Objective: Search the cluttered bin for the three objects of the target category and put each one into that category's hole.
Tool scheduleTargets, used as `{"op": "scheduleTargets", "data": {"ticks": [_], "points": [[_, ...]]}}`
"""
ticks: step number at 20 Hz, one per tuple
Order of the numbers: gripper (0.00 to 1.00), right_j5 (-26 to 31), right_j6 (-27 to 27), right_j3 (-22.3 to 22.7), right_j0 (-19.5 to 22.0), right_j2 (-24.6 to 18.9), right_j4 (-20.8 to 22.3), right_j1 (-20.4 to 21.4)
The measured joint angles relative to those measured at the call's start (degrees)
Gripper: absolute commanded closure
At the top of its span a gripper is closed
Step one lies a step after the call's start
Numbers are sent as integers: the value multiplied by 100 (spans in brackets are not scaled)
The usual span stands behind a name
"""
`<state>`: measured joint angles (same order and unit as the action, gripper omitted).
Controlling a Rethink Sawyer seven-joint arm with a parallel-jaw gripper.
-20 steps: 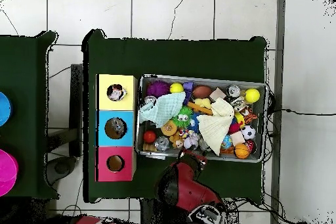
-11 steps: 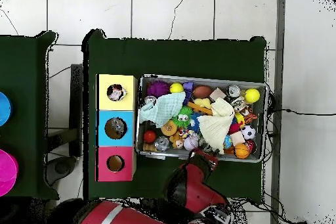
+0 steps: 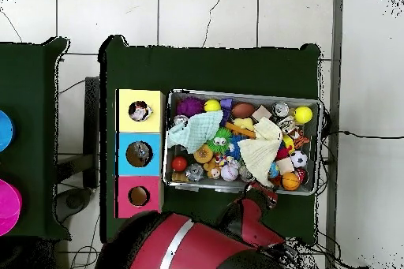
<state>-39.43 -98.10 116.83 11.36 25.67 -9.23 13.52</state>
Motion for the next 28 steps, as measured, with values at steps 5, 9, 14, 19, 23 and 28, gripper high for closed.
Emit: {"op": "scheduleTargets", "data": {"ticks": [5,9,14,19,23,28], "points": [[0,-1465,0,-143,9,14,-1,-339],[0,-2608,0,-239,47,12,1,-454],[0,-3466,0,-394,156,13,35,-437],[0,-3574,0,-605,206,14,59,-245],[0,-3570,0,-758,218,3,109,-143],[0,-3333,0,-1024,306,-123,208,-109]]}}
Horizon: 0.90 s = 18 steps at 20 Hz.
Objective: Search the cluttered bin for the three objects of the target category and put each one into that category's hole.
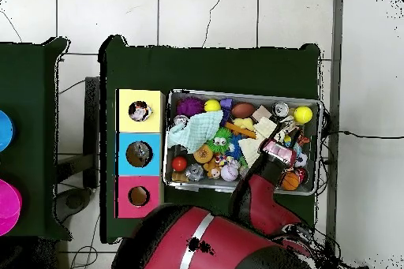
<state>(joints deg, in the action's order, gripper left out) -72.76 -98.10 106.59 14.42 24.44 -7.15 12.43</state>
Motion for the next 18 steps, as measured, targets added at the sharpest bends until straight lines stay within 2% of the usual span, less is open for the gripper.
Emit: {"op": "scheduleTargets", "data": {"ticks": [4,7,9,11,13,14,15,18], "points": [[0,493,0,-48,18,-108,7,62],[0,1675,0,58,-31,-253,-12,337],[0,2729,0,213,-146,-326,-102,640],[0,3205,0,276,-229,-332,-152,784],[0,4259,0,388,-462,-329,-270,1124],[0,4543,0,410,-534,-328,-302,1218],[0,5259,0,445,-735,-326,-363,1459],[0,6234,0,446,-1002,-327,-401,1783]]}}
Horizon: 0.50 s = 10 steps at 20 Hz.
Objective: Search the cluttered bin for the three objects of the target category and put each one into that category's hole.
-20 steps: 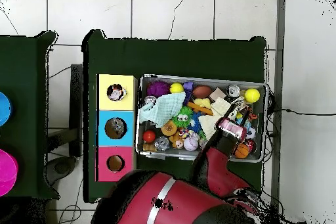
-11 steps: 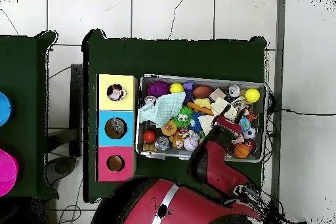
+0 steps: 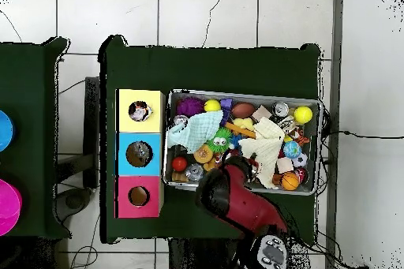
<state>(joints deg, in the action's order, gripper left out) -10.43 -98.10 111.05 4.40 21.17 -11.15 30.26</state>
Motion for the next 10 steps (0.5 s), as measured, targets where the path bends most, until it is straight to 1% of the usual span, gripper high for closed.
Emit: {"op": "scheduleTargets", "data": {"ticks": [1,2,4,5,7,10], "points": [[0,480,0,4,-115,-6,-2,187],[0,715,0,5,-156,-12,-2,292],[0,900,0,28,-144,-65,40,433],[0,906,0,44,-111,-98,73,470],[0,736,0,89,45,-196,171,503],[0,308,0,99,335,-327,305,392]]}}
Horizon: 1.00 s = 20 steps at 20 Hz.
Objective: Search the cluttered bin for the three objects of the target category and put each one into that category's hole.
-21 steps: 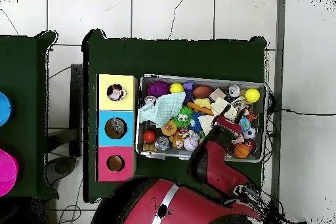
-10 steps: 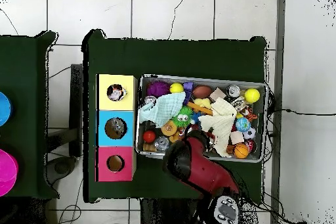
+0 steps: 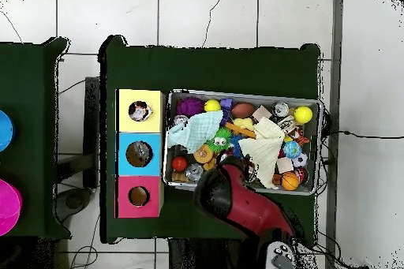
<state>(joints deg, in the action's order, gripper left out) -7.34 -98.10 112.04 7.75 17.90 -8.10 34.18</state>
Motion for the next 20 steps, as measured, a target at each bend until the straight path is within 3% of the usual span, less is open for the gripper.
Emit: {"op": "scheduleTargets", "data": {"ticks": [8,13,20], "points": [[0,-1414,0,-12,758,-278,352,-839],[0,-1629,0,-89,991,-400,444,-1291],[0,-1823,0,-252,967,-438,446,-1377]]}}
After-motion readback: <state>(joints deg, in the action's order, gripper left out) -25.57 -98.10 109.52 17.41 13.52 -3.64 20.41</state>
